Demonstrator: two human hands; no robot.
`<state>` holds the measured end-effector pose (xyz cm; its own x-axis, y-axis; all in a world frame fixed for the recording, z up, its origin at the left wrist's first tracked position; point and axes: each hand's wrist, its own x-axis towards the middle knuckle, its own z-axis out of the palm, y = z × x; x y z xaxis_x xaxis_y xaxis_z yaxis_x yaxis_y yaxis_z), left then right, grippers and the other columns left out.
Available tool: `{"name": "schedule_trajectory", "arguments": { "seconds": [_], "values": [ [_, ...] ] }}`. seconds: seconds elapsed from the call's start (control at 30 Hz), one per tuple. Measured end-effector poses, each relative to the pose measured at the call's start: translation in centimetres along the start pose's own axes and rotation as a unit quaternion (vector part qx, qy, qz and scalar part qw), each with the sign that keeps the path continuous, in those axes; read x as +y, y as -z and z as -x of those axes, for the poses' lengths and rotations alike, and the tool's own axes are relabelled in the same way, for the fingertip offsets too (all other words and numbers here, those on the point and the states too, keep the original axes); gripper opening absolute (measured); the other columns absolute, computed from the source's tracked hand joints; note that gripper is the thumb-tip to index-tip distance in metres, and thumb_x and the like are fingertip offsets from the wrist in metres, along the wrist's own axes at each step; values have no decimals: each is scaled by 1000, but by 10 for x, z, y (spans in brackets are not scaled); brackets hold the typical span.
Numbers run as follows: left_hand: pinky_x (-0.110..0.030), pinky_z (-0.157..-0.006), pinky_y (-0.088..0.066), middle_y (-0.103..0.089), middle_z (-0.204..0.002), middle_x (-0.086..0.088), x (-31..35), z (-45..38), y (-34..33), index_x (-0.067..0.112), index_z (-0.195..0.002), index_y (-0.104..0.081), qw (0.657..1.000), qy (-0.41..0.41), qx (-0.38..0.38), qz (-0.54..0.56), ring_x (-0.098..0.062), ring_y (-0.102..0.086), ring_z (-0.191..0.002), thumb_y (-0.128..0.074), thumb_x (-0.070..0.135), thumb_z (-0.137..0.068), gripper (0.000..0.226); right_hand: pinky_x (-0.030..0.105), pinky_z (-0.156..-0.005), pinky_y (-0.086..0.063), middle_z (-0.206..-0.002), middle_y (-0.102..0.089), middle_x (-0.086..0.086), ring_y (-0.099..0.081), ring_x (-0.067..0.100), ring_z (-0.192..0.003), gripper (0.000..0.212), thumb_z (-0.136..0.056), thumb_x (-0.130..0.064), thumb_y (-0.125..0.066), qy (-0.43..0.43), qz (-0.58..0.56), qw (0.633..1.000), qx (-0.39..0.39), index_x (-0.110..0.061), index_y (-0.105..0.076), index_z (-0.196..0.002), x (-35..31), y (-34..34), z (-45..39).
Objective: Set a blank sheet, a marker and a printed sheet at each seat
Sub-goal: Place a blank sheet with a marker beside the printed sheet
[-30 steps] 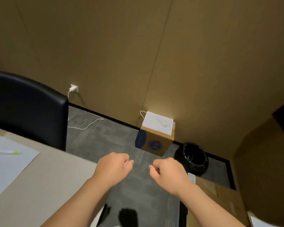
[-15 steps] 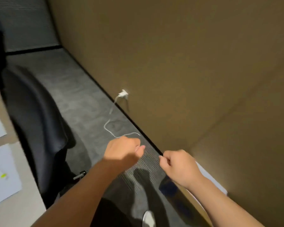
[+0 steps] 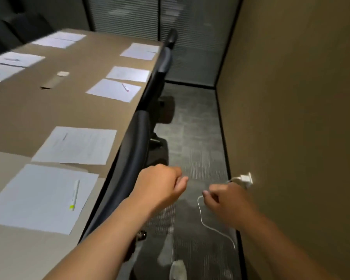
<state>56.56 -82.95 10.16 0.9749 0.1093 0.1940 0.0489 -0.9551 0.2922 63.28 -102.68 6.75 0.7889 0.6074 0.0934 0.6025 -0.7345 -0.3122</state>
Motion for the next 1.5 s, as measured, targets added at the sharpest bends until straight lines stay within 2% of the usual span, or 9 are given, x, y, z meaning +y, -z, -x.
{"name": "schedule_trajectory", "arguments": {
  "seconds": [0.1,0.2,0.4,0.77,1.0,1.13,1.23,1.37,1.5],
  "values": [
    [-33,-58,-47,-56,-60,2,-19,-39,6,20,-67,-47,999,40,25,18,-20,-60,-65,-45,51,-92,40,21,-44,-26,-43,-39,-3,-36,20,-40,38,-83,-42,-47,96,10,993,72,-24,-31,-54,4,13,-63],
    [-33,-54,-46,-51,-54,4,-35,-69,9,20,-64,-45,991,106,60,56,-15,-54,-57,-46,51,-92,41,19,-44,-17,-44,-26,-6,-29,16,-43,41,-85,-40,-52,153,23,987,50,-23,-29,-56,5,27,-125],
    [-31,-55,-42,-51,-55,3,-96,-97,27,23,-63,-44,957,269,105,25,-15,-53,-58,-45,51,-93,41,31,-52,-32,-50,-35,-3,-41,21,-52,49,-94,-39,-49,239,-25,970,-39,-20,-28,-55,-38,20,-250],
    [-27,-54,-40,-56,-66,9,-190,-71,11,28,-71,-50,765,622,163,-18,-8,-52,-63,-47,46,-94,30,37,-47,-38,-47,-37,-1,-43,25,-48,48,-93,-33,-53,556,-83,809,-172,-19,-28,-55,-173,-69,-423],
    [-31,-72,-52,-60,-95,7,-238,-26,-24,25,-94,-60,694,706,141,11,-13,-58,-86,-54,37,-92,14,28,-49,-30,-58,-41,-8,-47,16,-59,42,-96,-40,-44,615,32,738,-277,-26,-30,-60,-221,-142,-437],
    [-34,-82,-51,-61,-110,3,-267,-11,-44,25,-111,-61,676,728,110,15,-17,-58,-99,-57,36,-91,23,30,-66,-45,-91,-58,-4,-56,18,-83,18,-96,-38,-45,617,60,731,-285,-24,-51,-87,-235,-175,-445],
    [-36,-88,-49,-59,-121,0,-279,-2,-60,25,-122,-59,655,751,77,17,-21,-56,-108,-60,37,-89,35,38,-93,-45,-128,-52,1,-49,22,-113,34,-94,-37,-49,617,113,719,-299,-25,-51,-126,-244,-202,-458],
    [-36,-93,-43,-52,-131,0,-299,7,-79,25,-130,-55,635,771,48,21,-23,-51,-116,-60,42,-88,45,45,-119,-20,-158,-24,0,-19,25,-145,61,-94,-38,-52,619,162,700,-319,-32,-27,-149,-262,-242,-477],
    [-36,-94,-40,-50,-130,-2,-312,11,-90,22,-128,-54,601,797,45,36,-24,-49,-116,-63,44,-86,48,49,-121,5,-164,7,-6,10,25,-150,79,-92,-47,-56,625,190,671,-350,-39,-5,-152,-276,-275,-485]
  ]
}}
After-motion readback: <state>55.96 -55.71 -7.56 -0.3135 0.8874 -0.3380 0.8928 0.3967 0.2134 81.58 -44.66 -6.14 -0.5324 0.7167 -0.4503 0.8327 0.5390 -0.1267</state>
